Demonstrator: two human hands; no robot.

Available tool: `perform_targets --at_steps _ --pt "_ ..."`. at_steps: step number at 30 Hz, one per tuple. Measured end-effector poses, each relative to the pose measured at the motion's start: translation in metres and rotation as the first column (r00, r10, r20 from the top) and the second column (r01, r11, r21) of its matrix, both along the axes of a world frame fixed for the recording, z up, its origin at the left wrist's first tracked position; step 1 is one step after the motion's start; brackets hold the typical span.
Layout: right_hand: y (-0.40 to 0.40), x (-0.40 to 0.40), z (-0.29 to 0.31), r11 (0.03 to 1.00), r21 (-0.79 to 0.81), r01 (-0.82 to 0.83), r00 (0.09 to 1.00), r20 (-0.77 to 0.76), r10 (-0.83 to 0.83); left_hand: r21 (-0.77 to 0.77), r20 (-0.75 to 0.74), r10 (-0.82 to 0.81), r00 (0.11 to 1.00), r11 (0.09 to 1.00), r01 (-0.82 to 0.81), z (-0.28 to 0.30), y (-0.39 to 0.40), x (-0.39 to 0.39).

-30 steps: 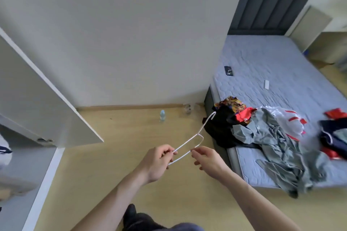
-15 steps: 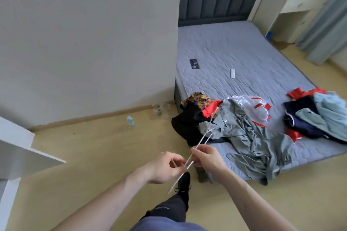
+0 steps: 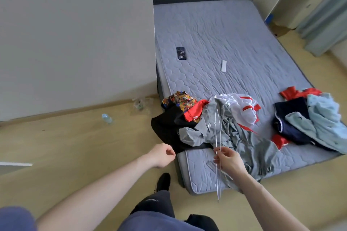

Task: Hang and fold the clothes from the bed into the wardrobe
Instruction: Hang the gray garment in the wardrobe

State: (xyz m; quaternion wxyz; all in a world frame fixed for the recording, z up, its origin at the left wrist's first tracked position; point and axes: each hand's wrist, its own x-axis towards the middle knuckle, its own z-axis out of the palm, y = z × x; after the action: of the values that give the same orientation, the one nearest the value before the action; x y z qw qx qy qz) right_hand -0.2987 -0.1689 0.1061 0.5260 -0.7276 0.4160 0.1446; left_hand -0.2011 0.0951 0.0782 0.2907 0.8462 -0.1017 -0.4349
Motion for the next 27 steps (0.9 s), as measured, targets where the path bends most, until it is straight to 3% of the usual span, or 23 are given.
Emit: perform_targets --at_steps 7,16,22,27 --pt "-0.087 0.021 -0.018 0.999 0.01 0.048 0.998 -0.045 -0.048 0.075 -0.024 0.038 0.999 0.997 -0.036 -0.031 -0.08 0.031" --pt "-0.207 0.052 -0.054 0.994 0.043 -0.104 0.991 -0.084 0.107 0.18 -0.032 0.263 0.964 0.951 -0.253 -0.079 -0.194 0.038" --pt "-0.282 0.076 -0.107 0.987 0.021 -0.161 0.985 -0.059 0.162 0.234 -0.091 0.319 0.943 0.928 -0.291 -0.153 -0.282 0.059" --pt "-0.329 0.091 -0.167 0.981 -0.036 -0.19 0.981 -0.042 0.188 0.174 -0.14 0.408 0.902 0.907 -0.383 -0.229 -0.351 0.088"
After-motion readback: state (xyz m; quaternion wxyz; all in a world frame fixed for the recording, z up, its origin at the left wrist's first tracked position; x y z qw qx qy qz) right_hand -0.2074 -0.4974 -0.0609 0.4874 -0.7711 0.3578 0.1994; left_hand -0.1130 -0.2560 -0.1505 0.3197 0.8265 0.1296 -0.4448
